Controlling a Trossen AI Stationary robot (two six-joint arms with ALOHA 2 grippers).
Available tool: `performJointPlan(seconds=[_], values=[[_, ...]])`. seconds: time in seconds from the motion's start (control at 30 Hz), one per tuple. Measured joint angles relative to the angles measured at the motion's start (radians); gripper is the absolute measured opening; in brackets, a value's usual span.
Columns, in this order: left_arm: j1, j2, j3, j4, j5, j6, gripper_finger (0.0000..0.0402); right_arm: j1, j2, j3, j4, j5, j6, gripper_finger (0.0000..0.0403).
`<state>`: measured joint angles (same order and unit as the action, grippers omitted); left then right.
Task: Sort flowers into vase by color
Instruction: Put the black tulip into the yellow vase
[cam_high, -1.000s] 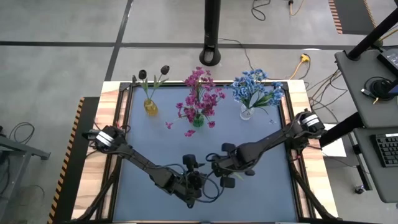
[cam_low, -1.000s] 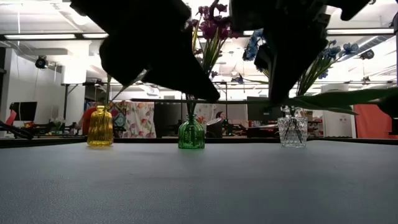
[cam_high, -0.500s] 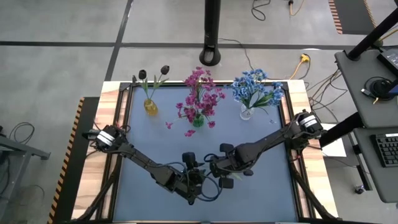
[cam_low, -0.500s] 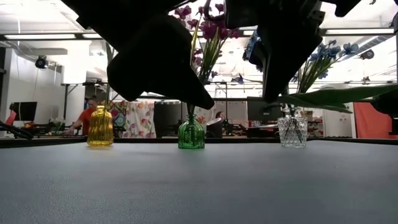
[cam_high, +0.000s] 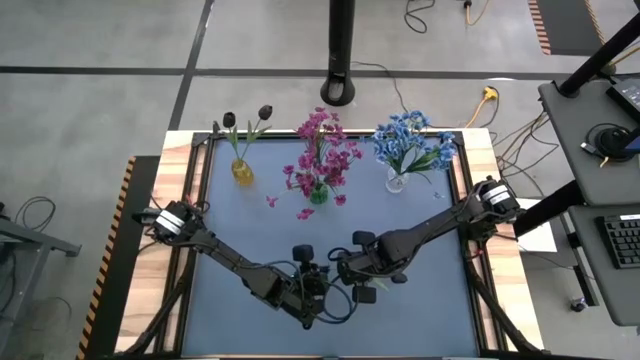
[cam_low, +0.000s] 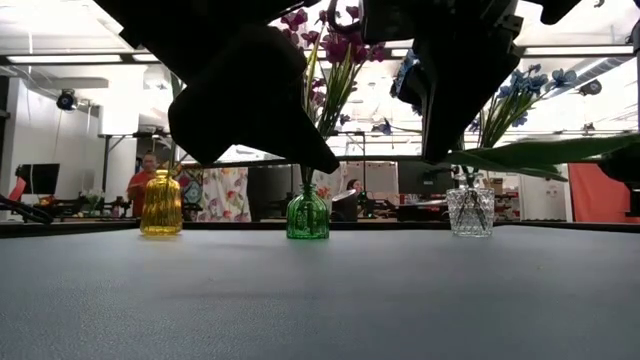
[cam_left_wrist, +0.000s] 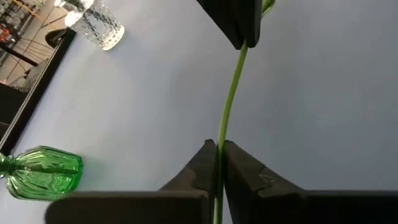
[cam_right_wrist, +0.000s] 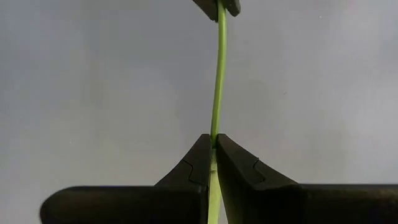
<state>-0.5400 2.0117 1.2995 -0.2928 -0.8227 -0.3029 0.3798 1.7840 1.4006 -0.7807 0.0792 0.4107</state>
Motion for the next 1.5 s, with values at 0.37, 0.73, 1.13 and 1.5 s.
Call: performJointPlan(seconds=[0.37, 0.73, 1.13, 1.5], values=[[-0.018, -0.001, -0.039, 0.012, -0.009, -0.132, 0.0001, 0.001, -0.08, 0.0, -0.001, 0.002, -0.011, 0.0062], [-0.047, -0.02, -0.216, 0.413, -0.088, -0.173, 0.0, 0.049, -0.301, -0.006, 0.037, 0.186, -0.061, 0.0168], [-0.097, -0.08, -0.38, 0.845, -0.161, 0.007, 0.0, 0.3, -0.568, -0.087, 0.059, 0.668, -0.067, 0.0173], [-0.134, -0.125, -0.641, 1.75, -0.098, 0.41, 0.0, 0.4, -0.597, -0.117, 0.063, 0.752, -0.014, 0.0171]])
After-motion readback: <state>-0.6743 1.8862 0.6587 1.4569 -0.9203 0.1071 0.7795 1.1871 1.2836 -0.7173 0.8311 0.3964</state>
